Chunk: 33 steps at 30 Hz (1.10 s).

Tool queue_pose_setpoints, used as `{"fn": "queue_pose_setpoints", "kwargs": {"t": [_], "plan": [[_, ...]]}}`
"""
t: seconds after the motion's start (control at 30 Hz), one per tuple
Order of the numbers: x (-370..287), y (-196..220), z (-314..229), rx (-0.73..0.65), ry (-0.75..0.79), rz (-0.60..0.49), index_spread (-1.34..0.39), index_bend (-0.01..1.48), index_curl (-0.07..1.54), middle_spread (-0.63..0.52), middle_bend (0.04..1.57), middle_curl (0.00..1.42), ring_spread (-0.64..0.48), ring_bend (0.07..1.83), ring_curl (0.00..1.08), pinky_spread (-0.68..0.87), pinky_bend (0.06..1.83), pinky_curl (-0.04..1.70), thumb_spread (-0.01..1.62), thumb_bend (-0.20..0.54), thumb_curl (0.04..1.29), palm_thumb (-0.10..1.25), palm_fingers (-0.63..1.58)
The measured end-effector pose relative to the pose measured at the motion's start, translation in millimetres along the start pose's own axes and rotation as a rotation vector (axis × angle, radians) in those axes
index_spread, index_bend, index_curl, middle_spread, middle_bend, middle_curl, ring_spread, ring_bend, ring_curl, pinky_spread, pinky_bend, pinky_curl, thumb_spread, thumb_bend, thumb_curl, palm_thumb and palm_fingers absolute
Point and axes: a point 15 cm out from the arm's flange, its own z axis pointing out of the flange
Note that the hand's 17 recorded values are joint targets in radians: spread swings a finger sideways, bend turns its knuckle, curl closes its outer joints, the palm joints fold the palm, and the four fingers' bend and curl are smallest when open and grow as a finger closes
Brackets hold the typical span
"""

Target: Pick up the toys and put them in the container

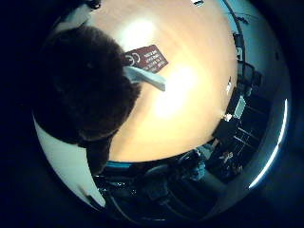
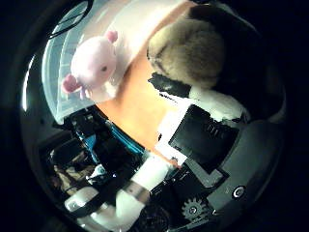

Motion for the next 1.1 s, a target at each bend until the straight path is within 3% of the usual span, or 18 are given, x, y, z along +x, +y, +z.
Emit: {"fn": "queue_pose_setpoints", "kwargs": {"t": [0.33, 0.63, 1.1], "plan": [[34.3, 41.0, -156.8, 0.123, 0.105, 0.08, -0.25, 1.05, 0.93, -0.17, 1.3, 0.87, -0.23, 1.39, 0.77, -0.19, 1.25, 0.93, 1.12, -0.012, 0.52, 1.06, 1.06], [-0.5, 49.6, -283.7, 0.278, 0.158, 0.051, -0.25, 1.03, 0.94, -0.17, 1.29, 0.88, -0.24, 1.36, 0.79, -0.21, 1.21, 0.99, 1.12, -0.011, 0.54, 1.06, 1.07], [-133.3, -16.1, -334.3, 0.434, 0.056, -0.124, -0.25, 1.02, 0.94, -0.17, 1.28, 0.89, -0.24, 1.34, 0.82, -0.21, 1.18, 1.04, 1.1, -0.012, 0.57, 1.06, 1.08]]}}
